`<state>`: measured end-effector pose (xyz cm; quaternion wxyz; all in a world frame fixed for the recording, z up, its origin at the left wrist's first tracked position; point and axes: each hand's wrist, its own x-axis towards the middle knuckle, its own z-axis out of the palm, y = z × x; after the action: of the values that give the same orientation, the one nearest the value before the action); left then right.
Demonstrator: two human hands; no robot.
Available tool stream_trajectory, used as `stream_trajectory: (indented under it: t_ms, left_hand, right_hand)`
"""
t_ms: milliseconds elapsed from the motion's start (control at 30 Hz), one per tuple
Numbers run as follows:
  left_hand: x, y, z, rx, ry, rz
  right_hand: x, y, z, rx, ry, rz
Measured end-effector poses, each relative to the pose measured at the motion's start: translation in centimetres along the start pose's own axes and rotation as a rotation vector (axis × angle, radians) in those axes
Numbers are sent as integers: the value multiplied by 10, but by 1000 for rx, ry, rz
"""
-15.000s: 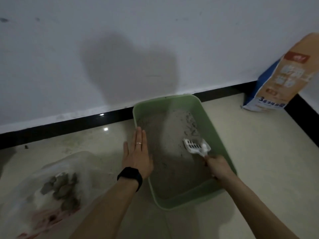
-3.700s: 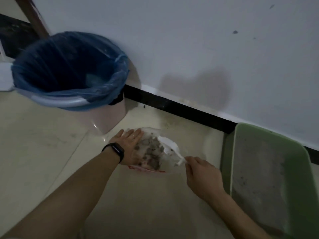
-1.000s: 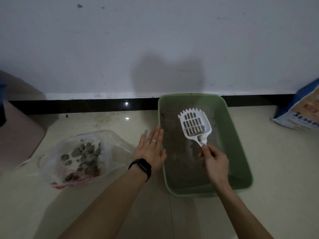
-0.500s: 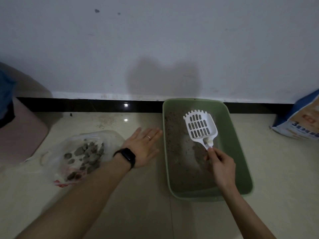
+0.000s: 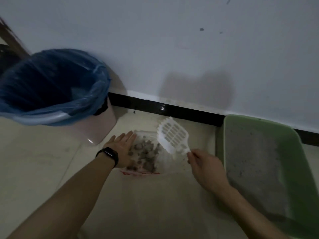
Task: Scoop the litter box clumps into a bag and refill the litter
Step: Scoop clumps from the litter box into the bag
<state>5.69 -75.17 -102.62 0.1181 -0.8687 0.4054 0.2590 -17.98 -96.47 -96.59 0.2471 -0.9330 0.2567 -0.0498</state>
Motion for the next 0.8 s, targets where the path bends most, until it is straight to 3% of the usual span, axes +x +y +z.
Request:
stream_trajectory:
  t_ms: [100, 267, 467, 567, 700, 800]
  left_hand:
    - [-2, -1, 7, -31, -36, -55]
    - [0, 8, -4, 6, -36, -44]
    - [22, 49, -24, -6, 82, 23]
    - [35, 100, -31, -99, 159, 141]
    - [44, 191, -35, -235, 250, 307]
    - [44, 252, -33, -306, 273, 416]
  right_hand:
    - [7, -17, 28, -453, -69, -191]
    - [4, -24, 21, -507, -81, -141]
    - [-26, 33, -50, 11, 152, 367]
    - [-65, 89, -92, 42, 200, 595]
    - [-113, 152, -136, -172, -53, 823]
    - [-137, 179, -147, -236, -245, 886]
